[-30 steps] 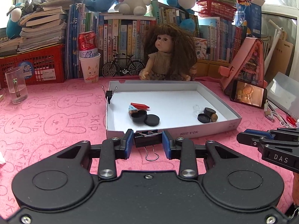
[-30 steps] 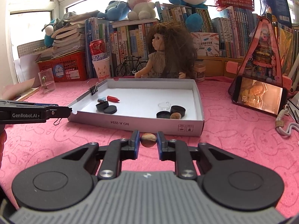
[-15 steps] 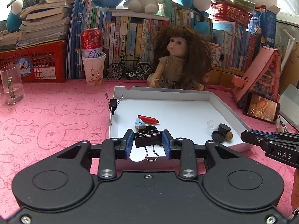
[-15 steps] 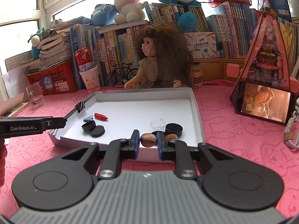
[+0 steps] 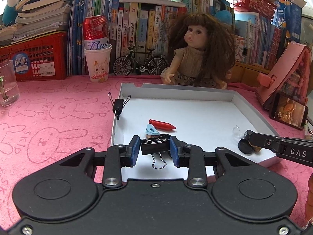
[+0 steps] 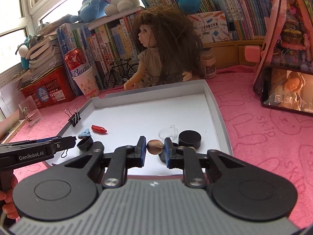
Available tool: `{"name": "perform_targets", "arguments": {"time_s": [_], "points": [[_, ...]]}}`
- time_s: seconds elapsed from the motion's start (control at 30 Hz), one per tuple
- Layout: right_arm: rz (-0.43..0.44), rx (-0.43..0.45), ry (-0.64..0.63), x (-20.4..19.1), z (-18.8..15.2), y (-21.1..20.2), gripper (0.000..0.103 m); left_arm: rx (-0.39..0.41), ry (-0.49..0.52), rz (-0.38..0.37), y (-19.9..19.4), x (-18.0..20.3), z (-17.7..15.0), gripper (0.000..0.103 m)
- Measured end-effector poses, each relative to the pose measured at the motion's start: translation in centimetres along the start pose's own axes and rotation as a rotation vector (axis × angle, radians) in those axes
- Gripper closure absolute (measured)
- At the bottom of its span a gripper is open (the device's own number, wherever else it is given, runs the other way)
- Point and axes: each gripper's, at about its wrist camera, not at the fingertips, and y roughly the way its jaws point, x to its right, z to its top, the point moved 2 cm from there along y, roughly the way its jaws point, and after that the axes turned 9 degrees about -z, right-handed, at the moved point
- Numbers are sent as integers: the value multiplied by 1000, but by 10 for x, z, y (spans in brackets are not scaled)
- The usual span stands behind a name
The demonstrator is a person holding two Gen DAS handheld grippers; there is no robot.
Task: Organize rigid objects
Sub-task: 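Carry the binder clip and brown nut with both tools over the white tray, then open the left tool to drop the binder clip while the right tool releases the nut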
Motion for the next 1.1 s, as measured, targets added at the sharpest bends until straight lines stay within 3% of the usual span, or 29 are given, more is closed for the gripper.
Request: {"name": "perform_targets", "arguments": {"time_s": [0.77,0.93,1.0,1.1], "points": [[-39,-43,-70,-7,-2,23,79,-43,2,17,20,-4,-2,71],[-40,-43,-61,-7,-2,22,69,-38,1,9,16,-2,-1,57],[-33,-39,-53,-6,-2,20,56,-34,7,8,14,0,-1,53],[-31,-26,-60,-7,-1,15,54,-28,10,-5,8,2,-1,45]]}}
